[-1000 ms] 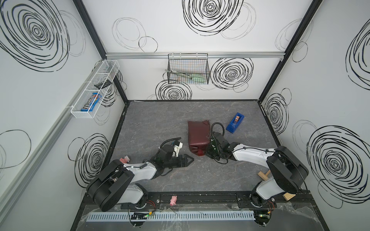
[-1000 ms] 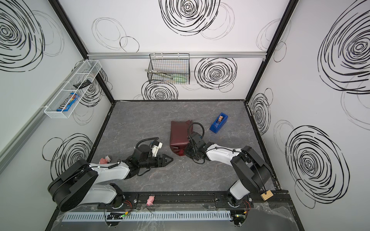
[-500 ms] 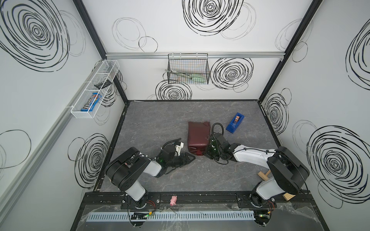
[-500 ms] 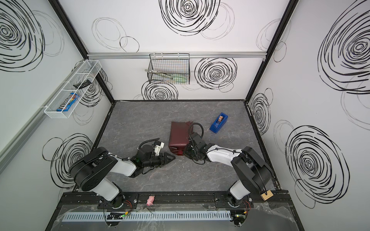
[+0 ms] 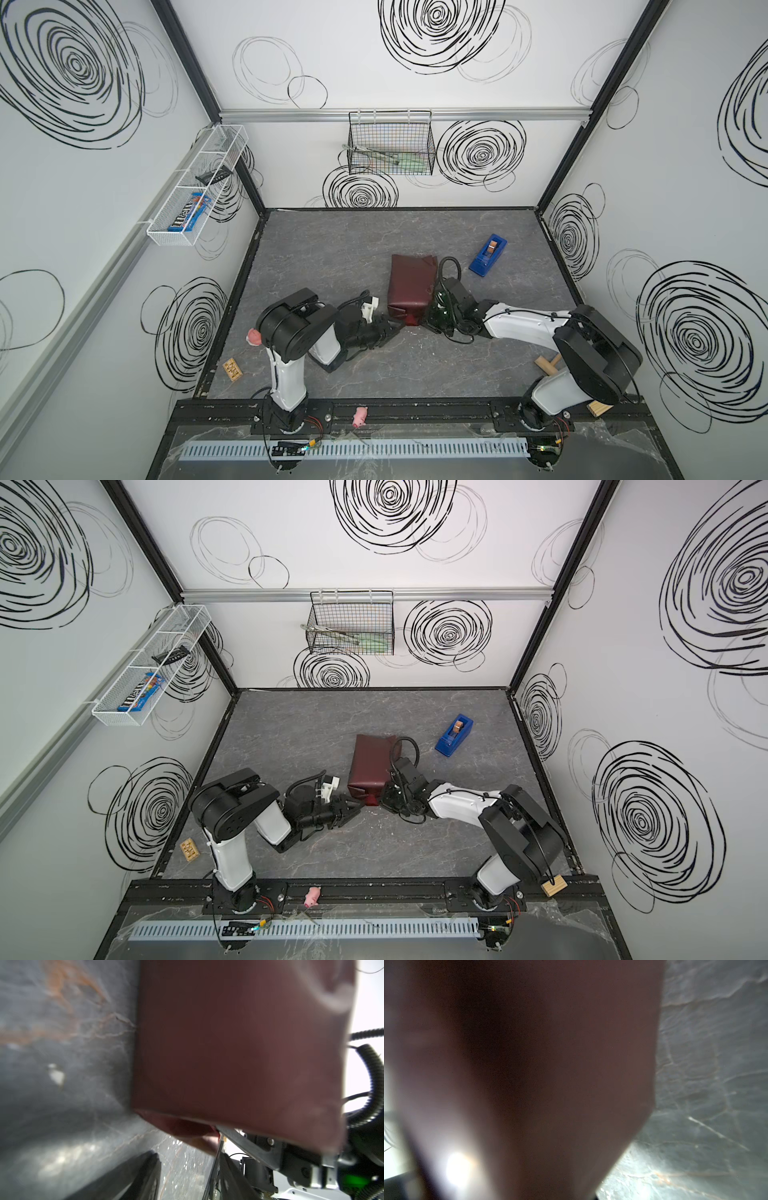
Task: Wrap a gift box in wrapping paper
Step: Fifth fold the wrapping paper around the gift box.
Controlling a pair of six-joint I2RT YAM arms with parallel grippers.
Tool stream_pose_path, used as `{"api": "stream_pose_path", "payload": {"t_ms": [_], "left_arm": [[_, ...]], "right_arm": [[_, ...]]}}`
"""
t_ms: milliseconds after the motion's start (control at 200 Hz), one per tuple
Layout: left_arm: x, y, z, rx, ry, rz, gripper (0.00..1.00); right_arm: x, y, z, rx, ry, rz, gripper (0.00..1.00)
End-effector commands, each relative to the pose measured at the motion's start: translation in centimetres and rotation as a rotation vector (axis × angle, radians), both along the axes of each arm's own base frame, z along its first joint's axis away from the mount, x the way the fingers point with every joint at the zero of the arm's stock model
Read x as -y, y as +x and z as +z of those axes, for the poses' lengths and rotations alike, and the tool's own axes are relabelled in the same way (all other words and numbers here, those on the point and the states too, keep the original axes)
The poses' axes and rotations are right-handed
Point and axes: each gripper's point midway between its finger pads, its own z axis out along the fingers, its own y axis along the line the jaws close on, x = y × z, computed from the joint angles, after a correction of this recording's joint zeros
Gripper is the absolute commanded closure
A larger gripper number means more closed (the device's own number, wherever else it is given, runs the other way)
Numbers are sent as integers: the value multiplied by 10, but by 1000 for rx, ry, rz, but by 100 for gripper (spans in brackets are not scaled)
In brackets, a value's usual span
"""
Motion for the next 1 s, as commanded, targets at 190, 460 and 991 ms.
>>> {"api": "stream_pose_path", "payload": {"t_ms": [190,460,991], "left_arm": [[-6,3,2,-18,-73,45,55],[-6,2,-2,-36,-81,49,71],[-5,-3,-7,-44,-50,25,100]], "right_arm": [[-10,-11,-2,10,18,57,100],[-14,-15,2,44,27,94,100],[-15,-18,26,195,37,215,82]]}}
